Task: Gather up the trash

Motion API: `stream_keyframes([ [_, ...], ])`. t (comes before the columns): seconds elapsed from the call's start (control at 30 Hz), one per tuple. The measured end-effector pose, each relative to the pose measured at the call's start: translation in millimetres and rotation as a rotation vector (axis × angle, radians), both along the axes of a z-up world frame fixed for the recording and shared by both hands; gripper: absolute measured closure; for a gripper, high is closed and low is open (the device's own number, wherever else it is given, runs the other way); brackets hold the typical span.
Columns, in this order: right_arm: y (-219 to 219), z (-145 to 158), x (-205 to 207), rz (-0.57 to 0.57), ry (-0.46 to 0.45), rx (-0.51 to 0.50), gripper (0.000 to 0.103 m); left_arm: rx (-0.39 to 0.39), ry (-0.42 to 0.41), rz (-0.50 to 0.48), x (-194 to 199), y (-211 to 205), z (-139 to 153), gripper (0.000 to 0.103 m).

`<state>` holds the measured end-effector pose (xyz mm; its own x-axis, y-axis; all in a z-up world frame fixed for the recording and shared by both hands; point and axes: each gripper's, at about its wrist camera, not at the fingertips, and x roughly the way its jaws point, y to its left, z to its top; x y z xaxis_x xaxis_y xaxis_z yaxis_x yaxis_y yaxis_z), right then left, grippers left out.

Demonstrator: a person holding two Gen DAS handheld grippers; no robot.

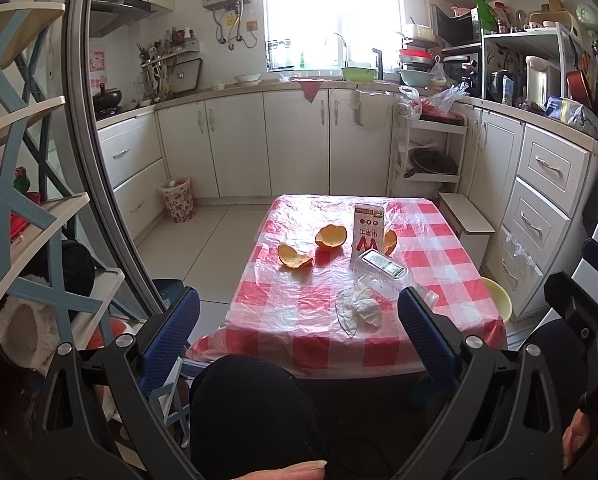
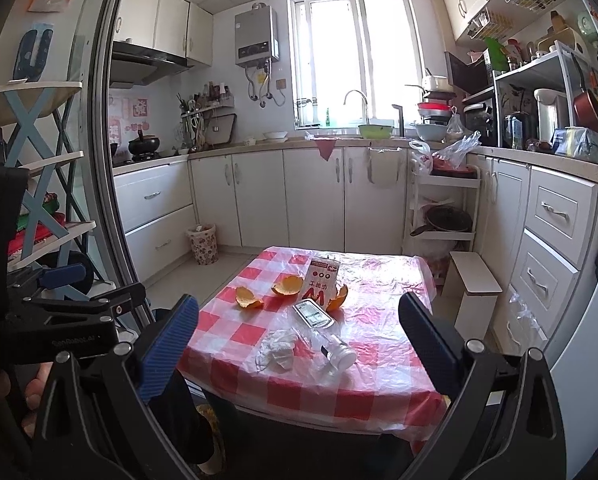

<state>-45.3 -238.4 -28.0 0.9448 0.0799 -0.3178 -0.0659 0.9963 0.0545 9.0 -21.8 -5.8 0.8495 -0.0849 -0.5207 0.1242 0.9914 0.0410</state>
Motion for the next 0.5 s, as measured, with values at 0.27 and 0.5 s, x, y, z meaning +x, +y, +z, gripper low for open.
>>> stream_keyframes([
  [0.27,0.9,-0.1,1.6,0.003,0.006,0.0,0.007,0.005,0.002,-0.003,0.5,-1.5,-0.3,0.008],
  [0.5,1.4,-2.1,2.6,0.008,0.01,-0.002,0.007,0.005,0.002,-0.005,0.5,-1.1,-0.5,0.008],
])
